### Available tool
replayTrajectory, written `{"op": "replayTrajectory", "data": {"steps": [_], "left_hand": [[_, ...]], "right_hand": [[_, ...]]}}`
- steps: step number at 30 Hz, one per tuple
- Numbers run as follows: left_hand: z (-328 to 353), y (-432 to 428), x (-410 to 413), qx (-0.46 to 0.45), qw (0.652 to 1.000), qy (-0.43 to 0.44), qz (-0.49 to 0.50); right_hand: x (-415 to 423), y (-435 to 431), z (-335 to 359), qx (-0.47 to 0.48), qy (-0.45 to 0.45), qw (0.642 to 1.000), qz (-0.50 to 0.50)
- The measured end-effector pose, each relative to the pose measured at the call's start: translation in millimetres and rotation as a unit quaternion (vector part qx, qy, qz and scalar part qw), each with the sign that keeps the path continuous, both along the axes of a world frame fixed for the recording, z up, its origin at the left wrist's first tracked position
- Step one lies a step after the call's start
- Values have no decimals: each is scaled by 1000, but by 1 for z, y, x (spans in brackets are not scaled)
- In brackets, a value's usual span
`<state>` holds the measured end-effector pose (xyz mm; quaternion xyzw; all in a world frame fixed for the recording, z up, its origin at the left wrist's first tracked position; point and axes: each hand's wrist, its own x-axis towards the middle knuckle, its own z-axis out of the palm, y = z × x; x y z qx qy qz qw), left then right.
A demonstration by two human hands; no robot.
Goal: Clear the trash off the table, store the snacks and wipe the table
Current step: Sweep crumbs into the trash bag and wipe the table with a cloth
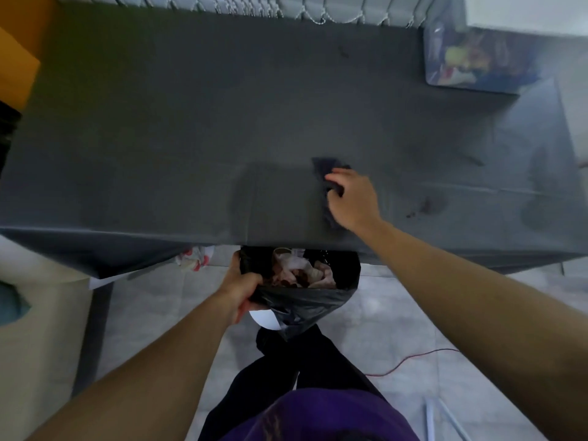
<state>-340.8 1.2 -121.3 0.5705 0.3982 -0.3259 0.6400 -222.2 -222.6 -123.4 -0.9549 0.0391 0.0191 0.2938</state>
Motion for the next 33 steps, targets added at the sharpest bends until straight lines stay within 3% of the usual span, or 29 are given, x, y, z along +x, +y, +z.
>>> {"op": "replayTrajectory", "data": {"steps": [3, 5, 7, 9, 11, 12, 14, 16, 18, 19, 21, 23, 24, 25, 27, 30, 33], "left_hand": [[-1, 5, -1, 4, 1000, -8, 21], [-2, 14, -3, 6, 999, -12, 42], [-2, 25, -4, 8, 998, -11, 59], [-2, 38, -5, 11, 997, -11, 77], [-3, 49, -5, 18, 994, -14, 104], [-2, 54, -5, 25, 993, -14, 114], [-3, 61, -5, 42, 991, -15, 128], [-4, 66, -4, 62, 987, -19, 148], [-1, 70, 0, 82, 982, -22, 170], [0, 72, 2, 91, 979, -22, 181], [-1, 77, 6, 106, 972, -22, 209], [-4, 82, 10, 117, 963, -21, 242], [-4, 85, 13, 121, 959, -20, 255], [-5, 87, 15, 125, 955, -17, 268], [-8, 91, 20, 127, 949, -14, 287], [-11, 97, 27, 126, 948, -10, 291], [-11, 104, 33, 126, 950, 2, 287]], "right_hand": [[-19, 35, 5, 35, 51, 976, 207], [-22, 49, 11, 57, 83, 950, 294], [-10, 56, 11, 77, -6, 967, 243], [13, 55, 2, 71, -65, 991, 89], [26, 59, -5, 38, -19, 999, -12], [27, 67, -8, 31, 0, 1000, 5], [16, 84, -7, 44, 6, 989, 144], [4, 94, -2, 67, 26, 952, 299], [12, 94, -1, 55, 10, 925, 375], [23, 93, -5, 50, -28, 934, 354], [47, 90, -10, 50, -73, 979, 182], [70, 91, -13, 37, -52, 998, -18], [75, 97, -15, 31, -35, 997, -59], [76, 104, -17, 21, -43, 998, -42], [69, 120, -19, 26, -69, 993, 92], [64, 133, -9, 77, -16, 952, 296], [98, 137, -6, 99, -27, 946, 308]]}}
